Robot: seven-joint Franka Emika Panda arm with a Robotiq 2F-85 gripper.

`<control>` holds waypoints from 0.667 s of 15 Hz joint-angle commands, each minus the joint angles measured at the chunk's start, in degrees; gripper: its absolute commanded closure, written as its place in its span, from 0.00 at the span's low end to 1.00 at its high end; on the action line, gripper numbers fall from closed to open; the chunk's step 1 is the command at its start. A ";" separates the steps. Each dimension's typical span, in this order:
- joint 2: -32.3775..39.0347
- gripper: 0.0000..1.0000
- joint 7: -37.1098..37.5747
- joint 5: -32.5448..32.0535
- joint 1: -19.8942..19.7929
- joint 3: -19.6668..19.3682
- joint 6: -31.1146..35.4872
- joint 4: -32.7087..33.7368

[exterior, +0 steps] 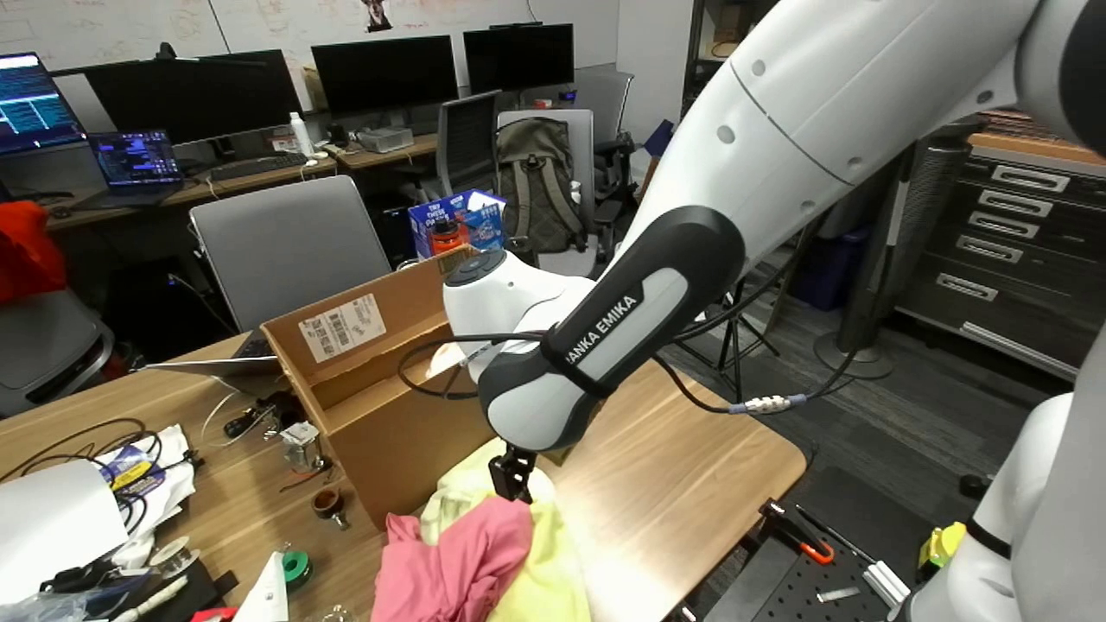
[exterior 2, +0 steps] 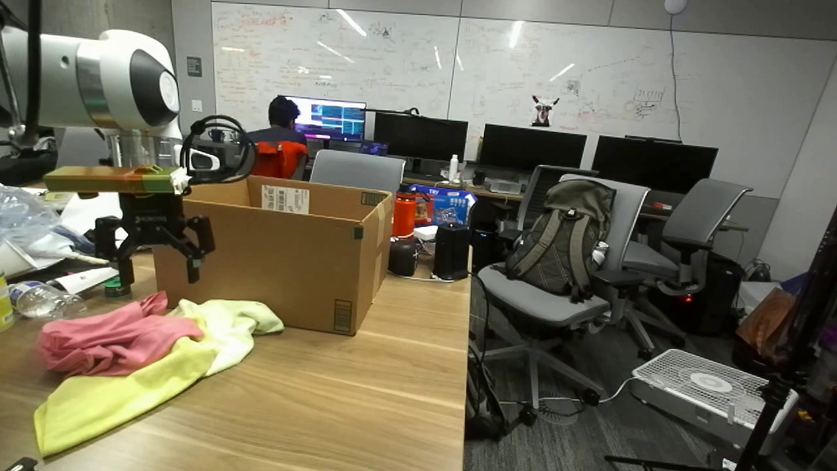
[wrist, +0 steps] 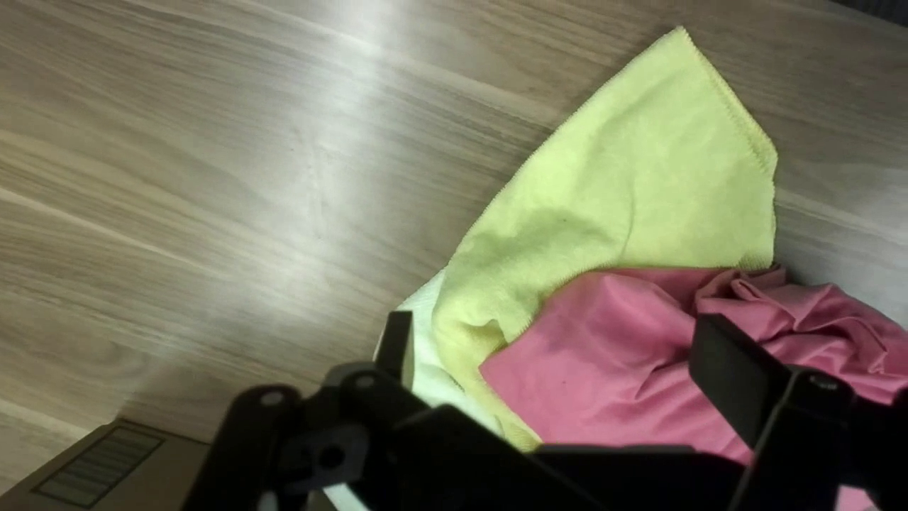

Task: Pick up the clothes from the table and put them in the box

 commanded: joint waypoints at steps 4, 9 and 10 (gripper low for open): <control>6.48 0.00 0.15 1.08 1.75 0.09 2.86 3.74; 10.15 0.00 -0.58 2.72 2.44 0.45 5.02 5.87; 10.77 0.00 -0.70 3.37 2.54 0.53 5.70 6.13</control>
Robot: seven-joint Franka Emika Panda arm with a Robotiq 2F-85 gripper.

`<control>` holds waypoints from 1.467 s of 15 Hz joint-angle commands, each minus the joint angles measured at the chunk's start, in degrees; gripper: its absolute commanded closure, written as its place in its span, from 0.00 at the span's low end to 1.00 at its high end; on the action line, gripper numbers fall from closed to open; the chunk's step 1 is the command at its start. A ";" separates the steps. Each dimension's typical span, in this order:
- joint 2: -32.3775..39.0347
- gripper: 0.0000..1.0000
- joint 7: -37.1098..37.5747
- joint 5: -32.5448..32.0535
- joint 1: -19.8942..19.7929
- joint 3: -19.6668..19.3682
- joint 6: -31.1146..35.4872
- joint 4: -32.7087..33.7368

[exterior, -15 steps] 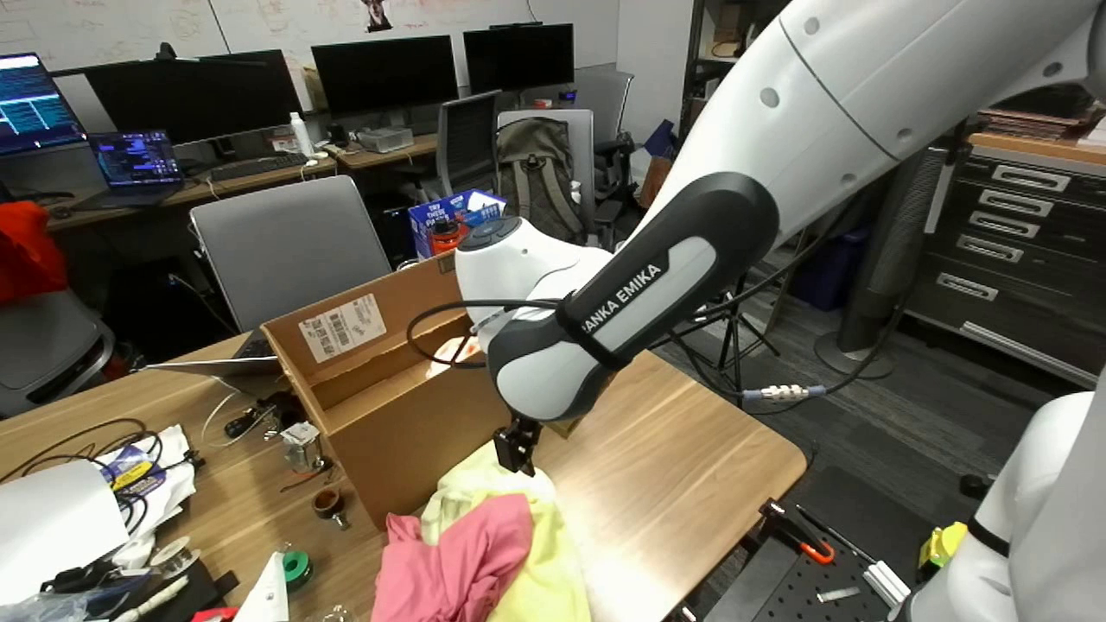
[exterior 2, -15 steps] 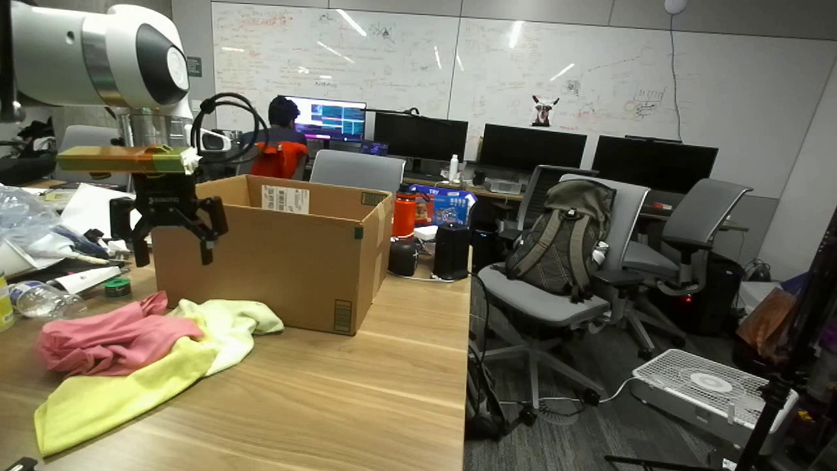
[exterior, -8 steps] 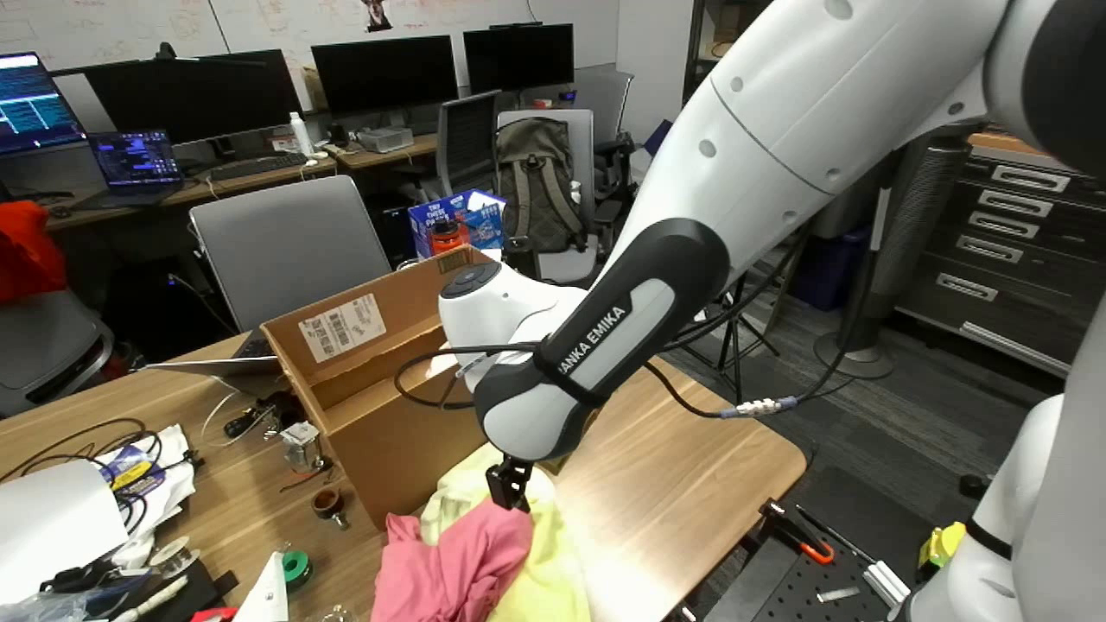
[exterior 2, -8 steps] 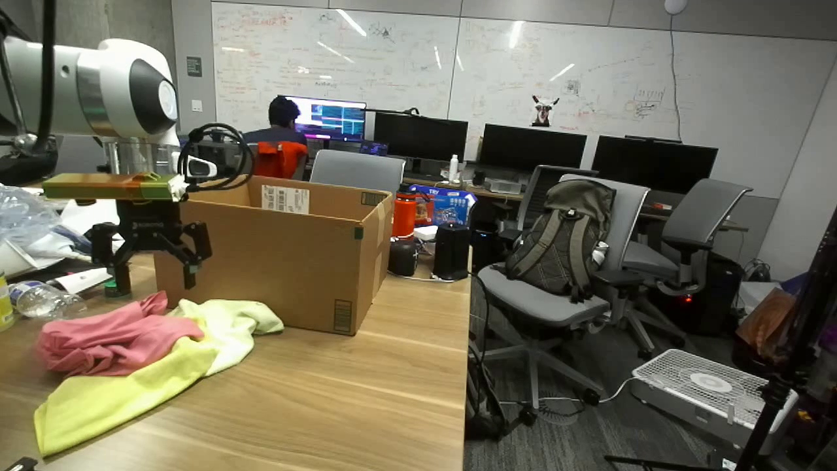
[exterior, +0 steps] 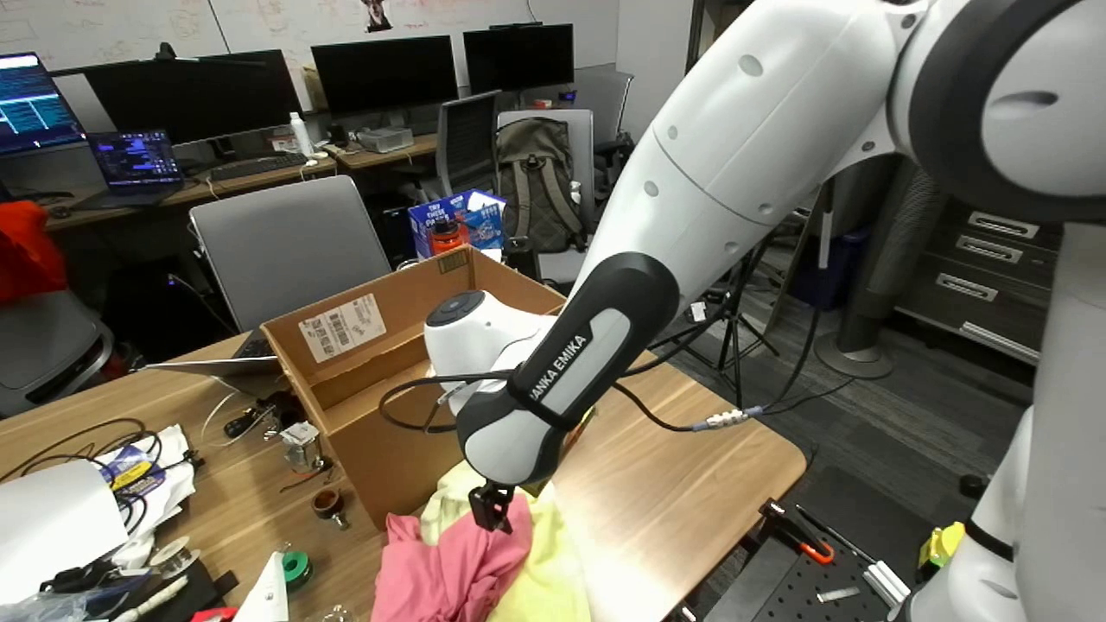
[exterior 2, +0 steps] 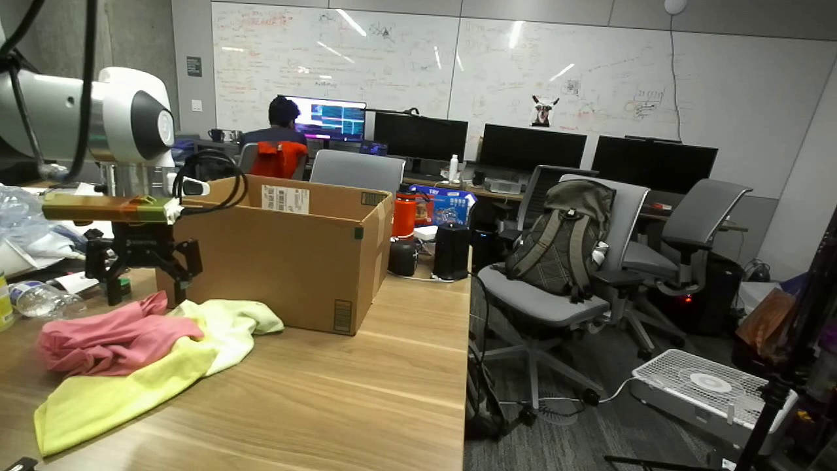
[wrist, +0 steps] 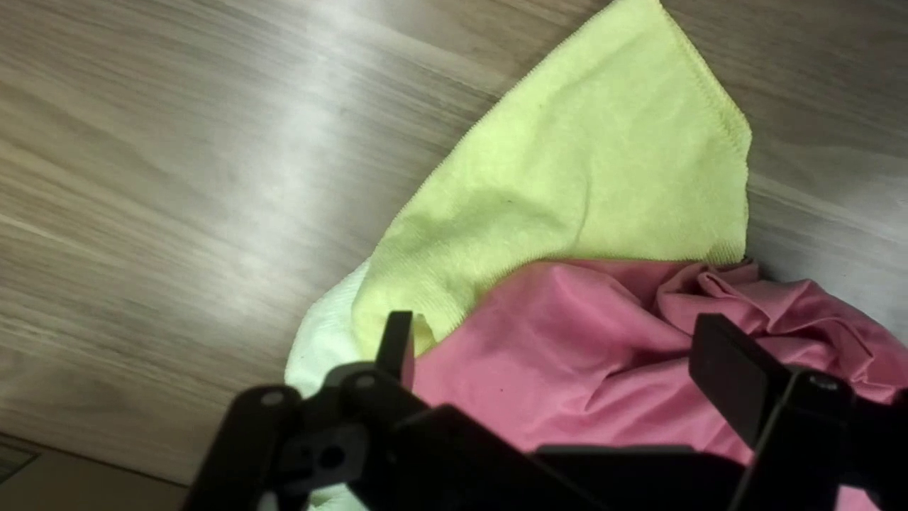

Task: Pick up the clothes from the table and put them in the box

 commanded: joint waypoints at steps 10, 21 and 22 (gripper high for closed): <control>6.80 0.00 -1.84 5.95 1.36 0.98 4.32 3.77; 11.25 0.00 -2.13 5.68 1.85 0.31 4.88 6.10; 11.71 0.00 -2.09 5.51 1.95 0.15 4.85 6.26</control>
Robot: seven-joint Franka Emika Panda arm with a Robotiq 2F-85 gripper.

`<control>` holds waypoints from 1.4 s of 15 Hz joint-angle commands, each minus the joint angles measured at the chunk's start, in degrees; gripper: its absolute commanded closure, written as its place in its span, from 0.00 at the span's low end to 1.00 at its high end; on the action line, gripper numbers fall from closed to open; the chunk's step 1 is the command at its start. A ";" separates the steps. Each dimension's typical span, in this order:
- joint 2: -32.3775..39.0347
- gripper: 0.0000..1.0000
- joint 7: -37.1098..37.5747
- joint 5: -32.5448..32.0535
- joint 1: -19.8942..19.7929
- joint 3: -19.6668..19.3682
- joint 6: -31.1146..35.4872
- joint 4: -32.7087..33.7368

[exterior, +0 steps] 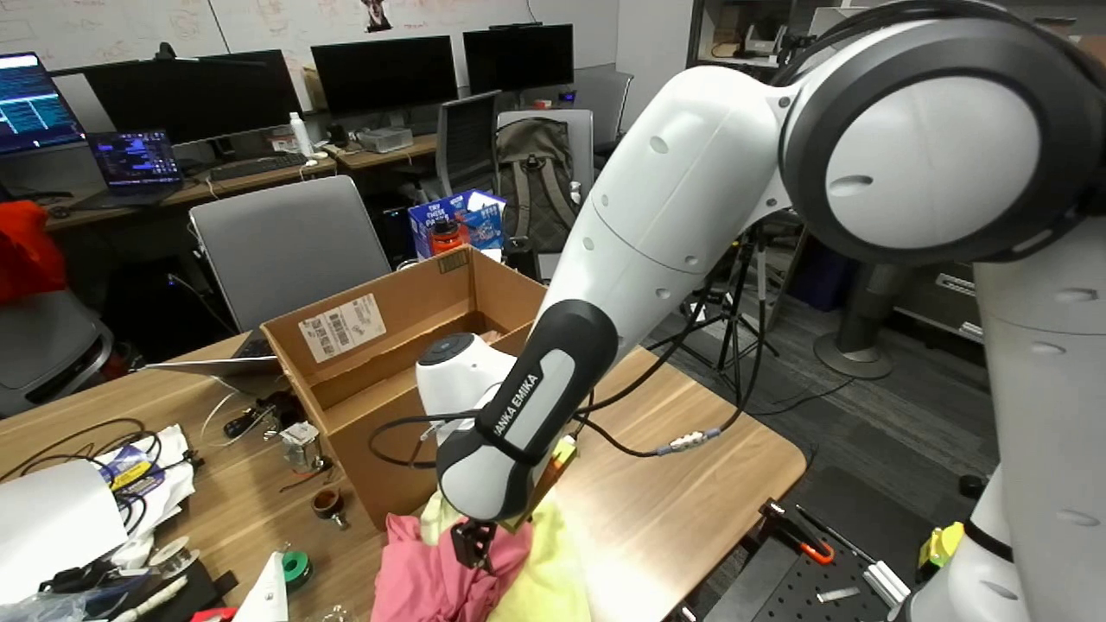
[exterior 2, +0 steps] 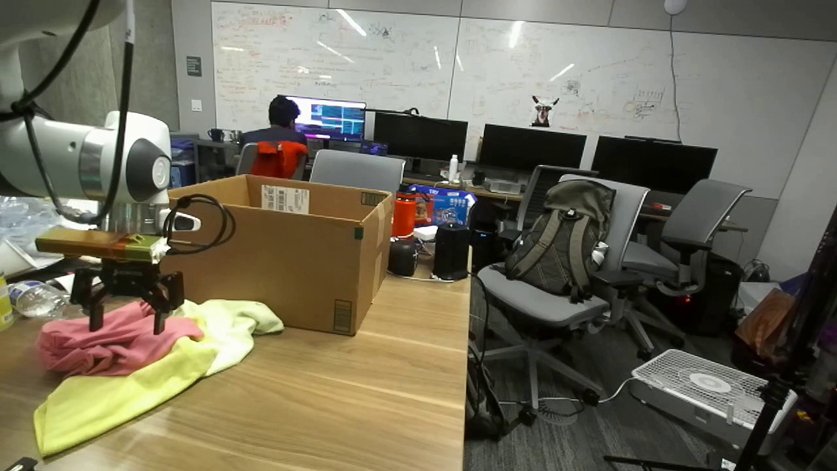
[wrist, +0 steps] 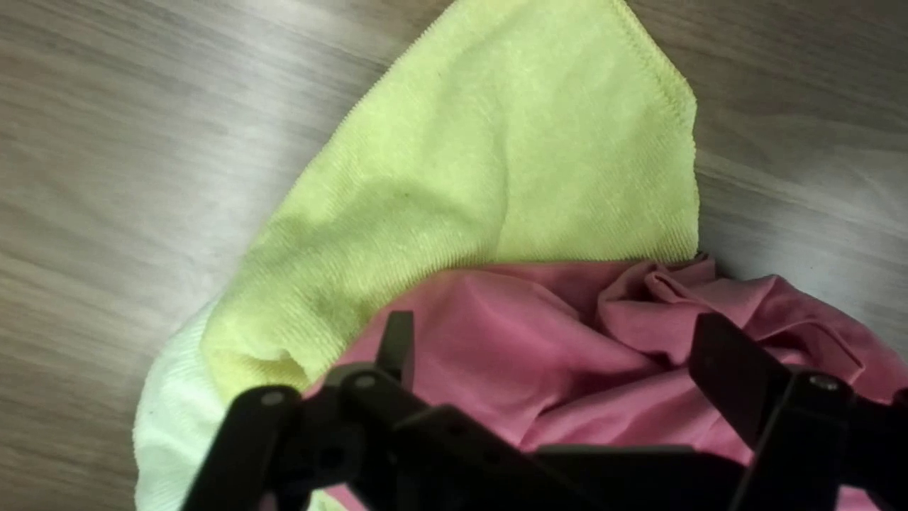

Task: Pick up the clothes from the table and put them in the box

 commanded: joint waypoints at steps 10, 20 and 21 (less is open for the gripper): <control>5.85 0.00 -1.35 -0.36 1.38 -2.45 0.94 3.98; 7.95 0.00 -1.14 -0.79 1.83 -4.38 3.49 7.64; 8.10 0.00 -1.14 -0.87 1.90 -4.54 3.55 7.83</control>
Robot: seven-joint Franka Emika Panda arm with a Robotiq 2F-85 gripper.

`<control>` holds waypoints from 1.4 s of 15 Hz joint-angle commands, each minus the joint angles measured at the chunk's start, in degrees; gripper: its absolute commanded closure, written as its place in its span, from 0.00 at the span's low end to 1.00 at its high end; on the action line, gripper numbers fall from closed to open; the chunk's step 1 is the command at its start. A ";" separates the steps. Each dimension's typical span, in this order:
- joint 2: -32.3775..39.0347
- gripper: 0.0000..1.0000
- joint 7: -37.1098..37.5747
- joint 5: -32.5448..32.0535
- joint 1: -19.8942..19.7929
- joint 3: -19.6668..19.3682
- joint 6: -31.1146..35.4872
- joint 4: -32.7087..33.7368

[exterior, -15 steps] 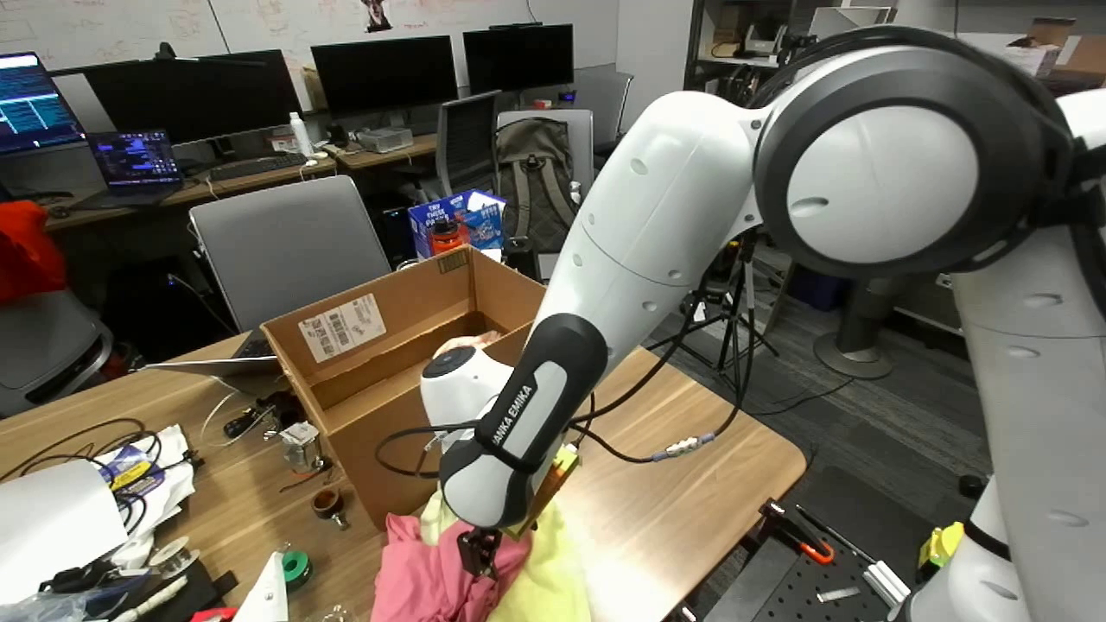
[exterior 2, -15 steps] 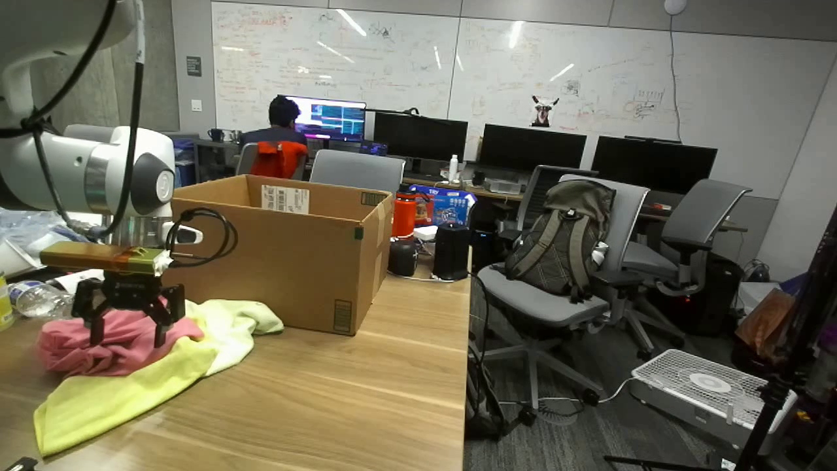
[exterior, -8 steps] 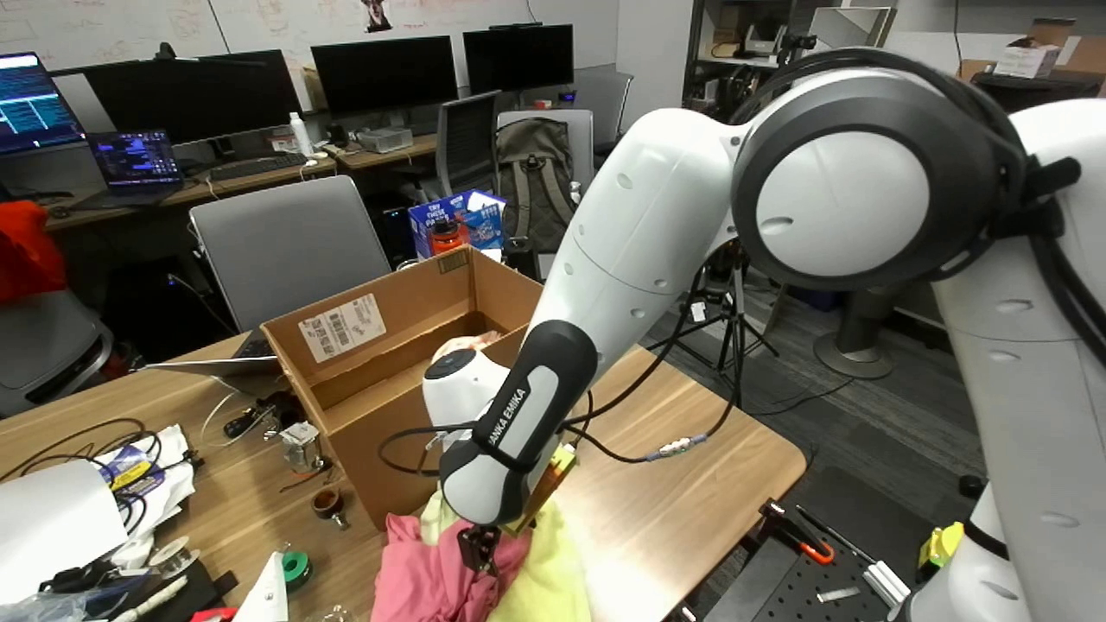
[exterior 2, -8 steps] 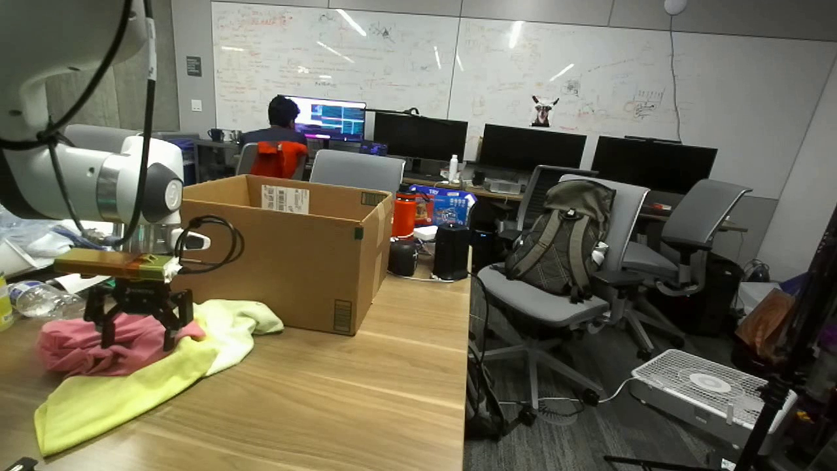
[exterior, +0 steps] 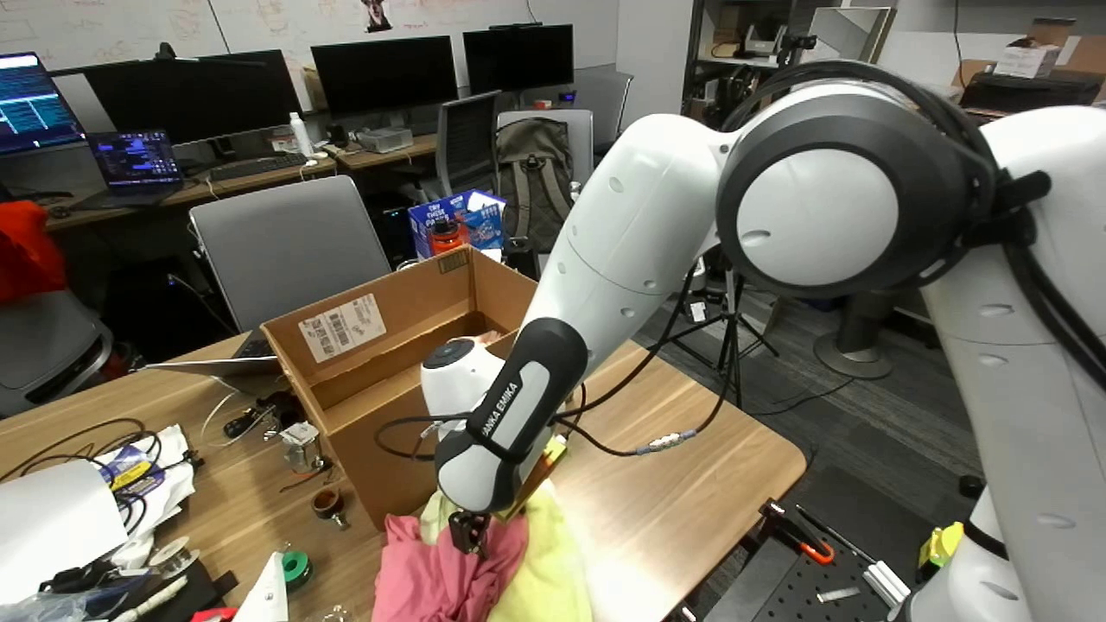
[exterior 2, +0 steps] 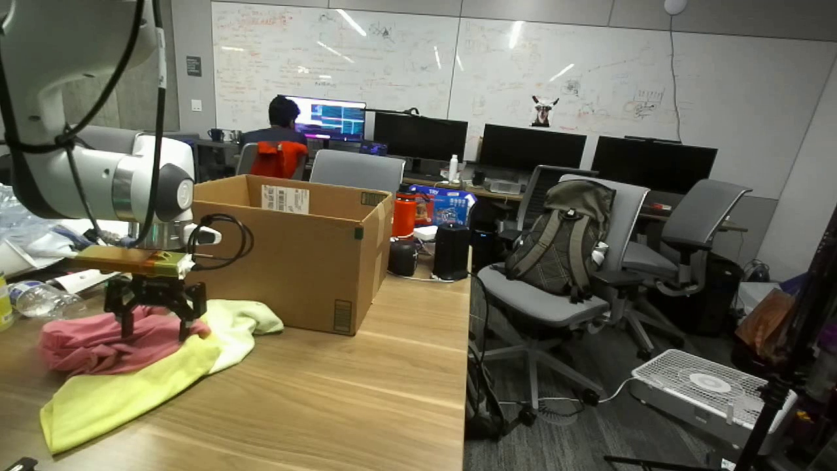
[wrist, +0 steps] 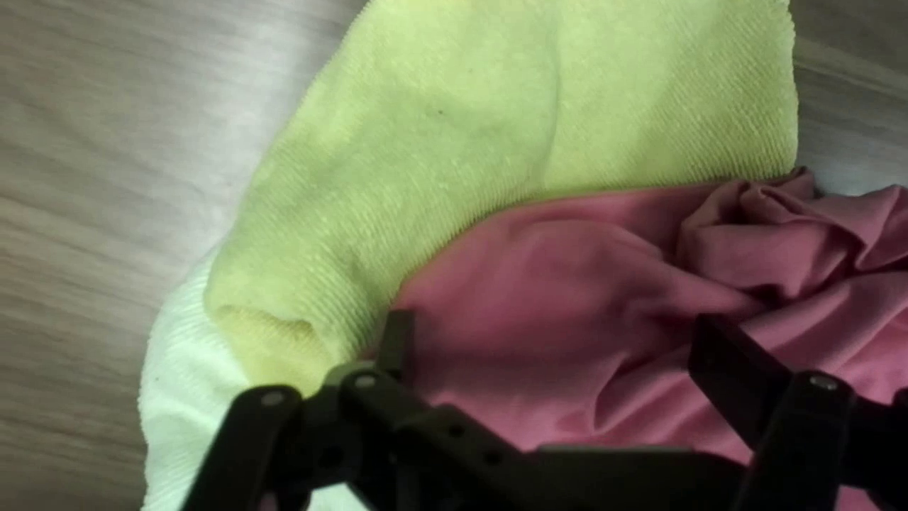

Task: Pick up the clothes from the table and put them in the box

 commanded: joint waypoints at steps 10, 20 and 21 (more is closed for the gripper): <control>1.70 0.65 -0.51 -1.10 1.26 -2.18 0.92 2.61; 0.46 1.00 0.13 -1.77 1.12 -3.20 1.42 2.61; 0.26 1.00 0.15 -1.72 1.09 -3.21 1.55 2.64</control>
